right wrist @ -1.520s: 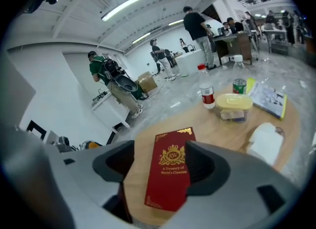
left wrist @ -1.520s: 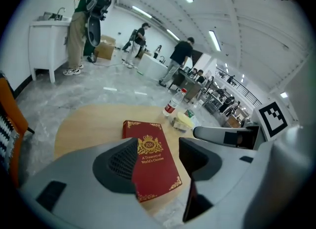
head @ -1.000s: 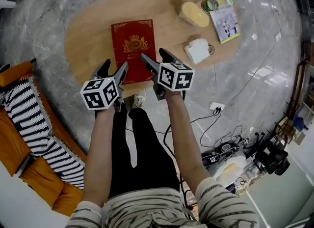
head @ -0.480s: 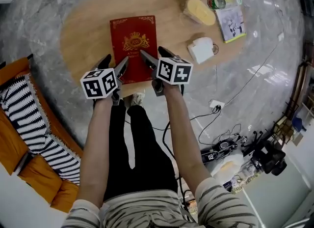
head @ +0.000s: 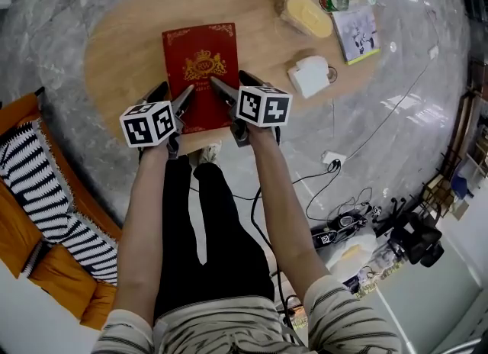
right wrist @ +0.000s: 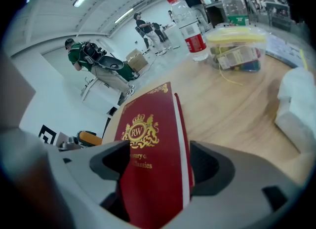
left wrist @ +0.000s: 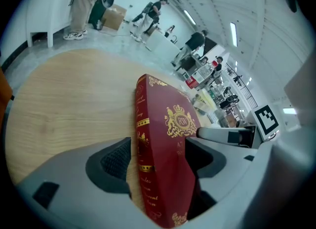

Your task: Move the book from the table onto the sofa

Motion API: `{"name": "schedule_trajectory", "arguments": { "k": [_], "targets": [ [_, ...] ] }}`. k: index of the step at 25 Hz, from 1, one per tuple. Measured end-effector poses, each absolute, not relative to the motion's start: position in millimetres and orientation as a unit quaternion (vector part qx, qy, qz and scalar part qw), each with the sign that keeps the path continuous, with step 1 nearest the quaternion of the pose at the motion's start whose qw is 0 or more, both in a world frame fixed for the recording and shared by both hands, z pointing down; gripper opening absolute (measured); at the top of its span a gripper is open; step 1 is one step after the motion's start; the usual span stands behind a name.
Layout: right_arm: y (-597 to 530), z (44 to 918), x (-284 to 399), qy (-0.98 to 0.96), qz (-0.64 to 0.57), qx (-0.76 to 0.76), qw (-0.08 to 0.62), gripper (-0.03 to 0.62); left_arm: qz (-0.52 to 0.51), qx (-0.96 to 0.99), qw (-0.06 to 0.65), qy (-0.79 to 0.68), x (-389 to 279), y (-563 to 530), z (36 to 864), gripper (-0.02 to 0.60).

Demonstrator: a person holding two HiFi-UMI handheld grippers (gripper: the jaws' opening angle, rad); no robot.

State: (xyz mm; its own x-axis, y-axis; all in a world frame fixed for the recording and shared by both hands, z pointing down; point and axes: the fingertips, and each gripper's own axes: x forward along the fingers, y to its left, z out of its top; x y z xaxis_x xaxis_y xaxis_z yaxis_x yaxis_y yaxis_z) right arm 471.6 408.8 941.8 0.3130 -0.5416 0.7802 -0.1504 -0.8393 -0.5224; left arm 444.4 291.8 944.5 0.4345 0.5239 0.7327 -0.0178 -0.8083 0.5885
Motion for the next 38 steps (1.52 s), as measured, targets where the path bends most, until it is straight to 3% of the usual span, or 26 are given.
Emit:
{"name": "schedule_trajectory", "arguments": {
  "k": [23,38],
  "targets": [
    [404.3,958.0,466.4,0.215,-0.555,-0.780,0.194,0.359,0.515,0.793,0.273,0.177,448.0,301.0,955.1,0.307],
    [403.3,905.5,459.1,0.214,-0.527,-0.802,0.179,0.359,0.493,0.807,0.271,0.181,440.7,301.1,905.2,0.305]
  ]
}}
